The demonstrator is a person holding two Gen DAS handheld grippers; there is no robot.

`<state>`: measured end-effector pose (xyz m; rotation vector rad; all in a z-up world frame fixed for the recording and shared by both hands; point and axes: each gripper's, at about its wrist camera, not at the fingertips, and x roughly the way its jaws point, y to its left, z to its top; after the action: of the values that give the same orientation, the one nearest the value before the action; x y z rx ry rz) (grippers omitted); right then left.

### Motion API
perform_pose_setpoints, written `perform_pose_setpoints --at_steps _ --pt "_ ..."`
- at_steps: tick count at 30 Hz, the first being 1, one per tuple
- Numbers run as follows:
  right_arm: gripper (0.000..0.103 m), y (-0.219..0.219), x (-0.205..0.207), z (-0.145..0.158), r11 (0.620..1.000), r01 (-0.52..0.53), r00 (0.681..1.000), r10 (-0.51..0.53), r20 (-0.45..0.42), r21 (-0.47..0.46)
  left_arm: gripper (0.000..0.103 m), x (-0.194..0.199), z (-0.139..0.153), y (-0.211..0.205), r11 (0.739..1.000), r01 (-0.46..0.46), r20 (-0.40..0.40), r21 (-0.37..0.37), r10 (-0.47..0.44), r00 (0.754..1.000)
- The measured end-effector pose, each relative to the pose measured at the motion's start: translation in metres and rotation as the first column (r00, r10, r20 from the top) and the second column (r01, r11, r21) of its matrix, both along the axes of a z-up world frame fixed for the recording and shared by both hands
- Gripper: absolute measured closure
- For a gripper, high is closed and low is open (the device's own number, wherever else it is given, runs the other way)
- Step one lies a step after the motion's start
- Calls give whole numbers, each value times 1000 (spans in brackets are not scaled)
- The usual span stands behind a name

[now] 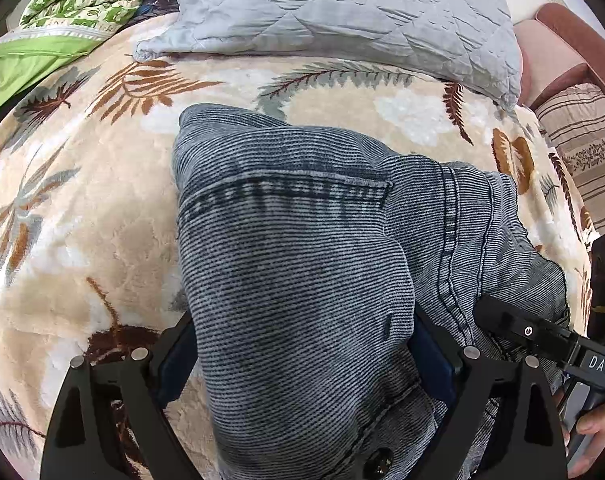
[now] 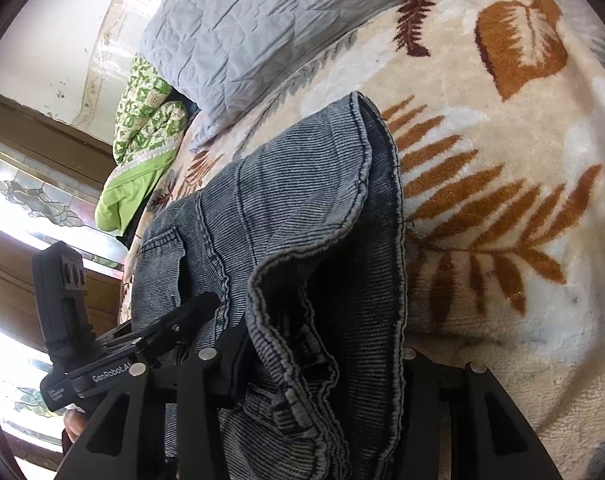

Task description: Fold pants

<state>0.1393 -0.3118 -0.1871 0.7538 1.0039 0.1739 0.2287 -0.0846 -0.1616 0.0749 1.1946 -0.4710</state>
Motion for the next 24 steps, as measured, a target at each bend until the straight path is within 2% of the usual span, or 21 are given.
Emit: perform_pose_setpoints --at_steps 11,18,24 --pt "51 -5 14 1 999 -17 998 19 -66 38 6 1 -2 1 1000 -3 3 -5 3 1000" --pt "51 -2 15 0 999 -33 998 34 -49 27 3 2 0 -7 999 -12 16 41 11 1000" --pt "51 7 11 2 1000 -27 999 26 -28 -15 3 -2 0 -5 999 -16 27 39 15 1000"
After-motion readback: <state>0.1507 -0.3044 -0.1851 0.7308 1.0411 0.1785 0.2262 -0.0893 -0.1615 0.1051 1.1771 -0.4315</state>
